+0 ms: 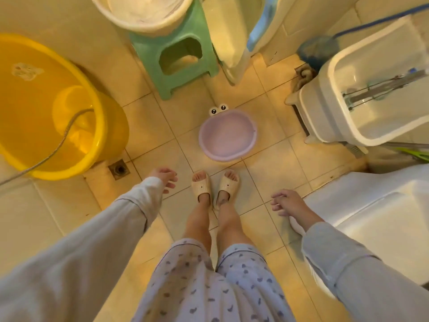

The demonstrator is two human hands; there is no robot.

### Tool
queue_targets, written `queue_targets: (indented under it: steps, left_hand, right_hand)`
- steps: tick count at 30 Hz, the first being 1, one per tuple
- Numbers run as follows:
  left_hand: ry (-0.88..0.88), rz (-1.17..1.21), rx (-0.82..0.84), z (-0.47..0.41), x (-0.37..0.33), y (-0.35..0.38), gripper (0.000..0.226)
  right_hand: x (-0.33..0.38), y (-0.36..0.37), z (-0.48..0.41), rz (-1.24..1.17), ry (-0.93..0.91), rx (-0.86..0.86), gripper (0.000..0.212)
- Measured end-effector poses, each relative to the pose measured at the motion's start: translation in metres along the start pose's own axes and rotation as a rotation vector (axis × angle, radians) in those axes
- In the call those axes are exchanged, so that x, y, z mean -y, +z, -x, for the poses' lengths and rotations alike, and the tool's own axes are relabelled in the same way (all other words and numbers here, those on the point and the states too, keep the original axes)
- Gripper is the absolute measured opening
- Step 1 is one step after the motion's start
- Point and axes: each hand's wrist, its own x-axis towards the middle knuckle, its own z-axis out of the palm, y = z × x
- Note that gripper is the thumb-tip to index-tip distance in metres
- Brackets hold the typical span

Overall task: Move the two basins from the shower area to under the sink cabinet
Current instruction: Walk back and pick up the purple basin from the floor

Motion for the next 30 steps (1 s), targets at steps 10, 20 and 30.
queue_targets:
  steps: [10,20,30]
  left_hand:
    - [-0.052,-0.209,0.044,-0.212,-0.008,0.093,0.017]
    - [-0.130,-0.023,-0.072,-0.426,-0.017,0.170,0.030]
    - [-0.173,0.261,-0.019,-0.419,-0.010,0.155,0.041]
  right_hand:
    - [0.064,0.010,-0.246,0.086,-0.053,-0.011,0.017]
    - [0.133,0.037,-0.491,0.258,-0.214,-0.267,0.072]
    - [0.113,0.056,-0.471,0.056,-0.077,-0.143,0.053]
